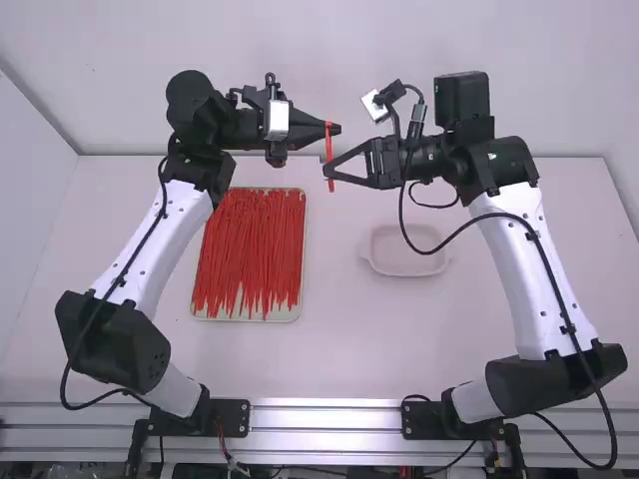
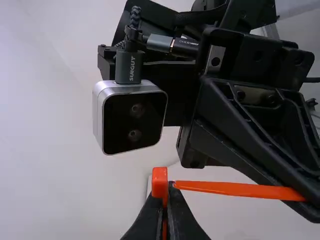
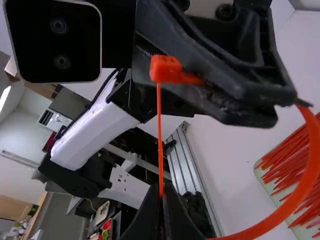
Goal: Fasten the cable tie
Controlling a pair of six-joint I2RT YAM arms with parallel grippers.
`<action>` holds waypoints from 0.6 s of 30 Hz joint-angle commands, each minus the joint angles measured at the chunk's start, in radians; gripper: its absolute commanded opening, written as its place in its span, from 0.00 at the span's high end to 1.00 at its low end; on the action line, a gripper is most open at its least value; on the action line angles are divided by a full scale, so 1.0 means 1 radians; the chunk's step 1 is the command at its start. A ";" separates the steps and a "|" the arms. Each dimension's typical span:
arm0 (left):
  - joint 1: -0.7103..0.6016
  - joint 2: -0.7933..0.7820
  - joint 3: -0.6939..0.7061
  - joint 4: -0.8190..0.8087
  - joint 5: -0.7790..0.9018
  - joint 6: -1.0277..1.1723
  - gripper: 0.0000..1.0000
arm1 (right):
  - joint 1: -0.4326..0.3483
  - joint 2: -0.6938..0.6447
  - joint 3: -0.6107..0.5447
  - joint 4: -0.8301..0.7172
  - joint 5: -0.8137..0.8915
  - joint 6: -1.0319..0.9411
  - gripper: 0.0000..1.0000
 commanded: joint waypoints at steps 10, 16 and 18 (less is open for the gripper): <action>0.008 0.001 -0.008 0.014 -0.007 0.010 0.98 | -0.004 -0.011 0.018 0.026 0.023 0.050 1.00; 0.008 0.001 -0.008 0.038 -0.007 0.003 0.98 | -0.001 -0.011 0.018 0.025 0.019 0.050 1.00; 0.008 0.001 -0.008 0.043 -0.007 0.003 0.98 | -0.003 -0.011 0.018 0.024 0.019 0.050 1.00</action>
